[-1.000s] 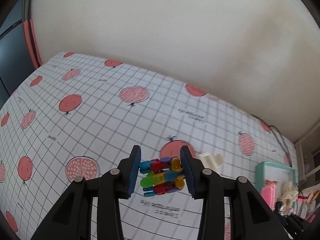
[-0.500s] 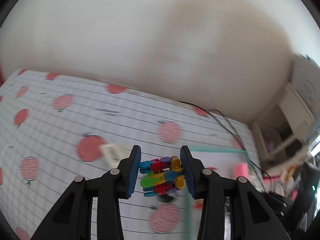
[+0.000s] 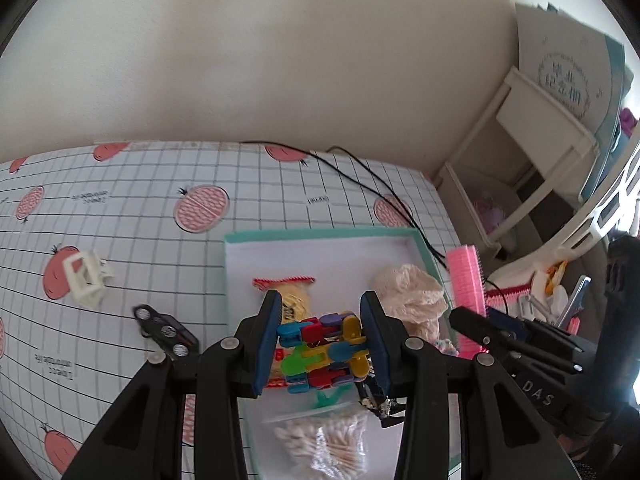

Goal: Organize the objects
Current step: 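Carry the block toy and hair roller into the tray and open both tools, then withdraw both open tools toward the white hair clip and black toy car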

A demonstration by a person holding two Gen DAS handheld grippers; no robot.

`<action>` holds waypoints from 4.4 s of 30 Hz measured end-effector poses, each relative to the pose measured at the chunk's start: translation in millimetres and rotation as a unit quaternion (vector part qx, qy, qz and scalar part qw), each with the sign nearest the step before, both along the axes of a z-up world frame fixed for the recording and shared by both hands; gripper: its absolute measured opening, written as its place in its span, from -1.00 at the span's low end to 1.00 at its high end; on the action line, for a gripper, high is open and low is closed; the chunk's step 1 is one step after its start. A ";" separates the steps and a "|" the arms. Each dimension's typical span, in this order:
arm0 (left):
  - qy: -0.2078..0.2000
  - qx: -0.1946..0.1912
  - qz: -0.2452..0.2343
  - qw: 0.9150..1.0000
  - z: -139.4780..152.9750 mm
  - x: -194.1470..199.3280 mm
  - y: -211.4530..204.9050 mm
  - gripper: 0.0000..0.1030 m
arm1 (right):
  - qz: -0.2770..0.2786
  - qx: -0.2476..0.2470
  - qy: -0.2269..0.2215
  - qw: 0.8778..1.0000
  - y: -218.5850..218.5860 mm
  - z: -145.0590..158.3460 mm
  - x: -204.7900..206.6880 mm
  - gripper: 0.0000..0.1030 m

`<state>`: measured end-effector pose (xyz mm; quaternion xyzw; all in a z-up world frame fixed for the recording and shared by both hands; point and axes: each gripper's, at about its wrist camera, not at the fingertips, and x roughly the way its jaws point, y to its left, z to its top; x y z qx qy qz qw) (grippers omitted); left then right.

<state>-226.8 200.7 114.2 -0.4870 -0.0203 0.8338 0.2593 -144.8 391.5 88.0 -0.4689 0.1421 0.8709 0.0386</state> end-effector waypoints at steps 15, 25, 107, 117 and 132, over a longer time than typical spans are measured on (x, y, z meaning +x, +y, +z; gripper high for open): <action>-0.028 -0.057 -0.006 0.998 -49.3 1.0 27.0 -0.18 | 0.007 -0.002 -0.047 0.999 -4.8 -46.7 -14.9 -0.43; -0.034 -0.056 -0.005 0.998 -49.8 1.4 25.9 -0.18 | 0.009 -0.002 -0.062 0.998 -7.1 -57.8 -18.1 -0.43; 0.057 -0.082 0.125 0.987 16.1 -38.5 -112.8 0.97 | 0.026 0.040 0.037 0.998 -54.5 12.6 -26.9 1.00; 0.037 -0.066 0.192 0.978 16.6 -52.7 -209.2 0.97 | 0.096 0.039 0.039 0.994 -142.1 10.8 -53.3 1.00; 0.012 -0.037 0.231 0.972 -5.6 -69.2 -254.8 0.97 | 0.150 0.053 0.009 0.987 -217.1 -30.7 -78.4 1.00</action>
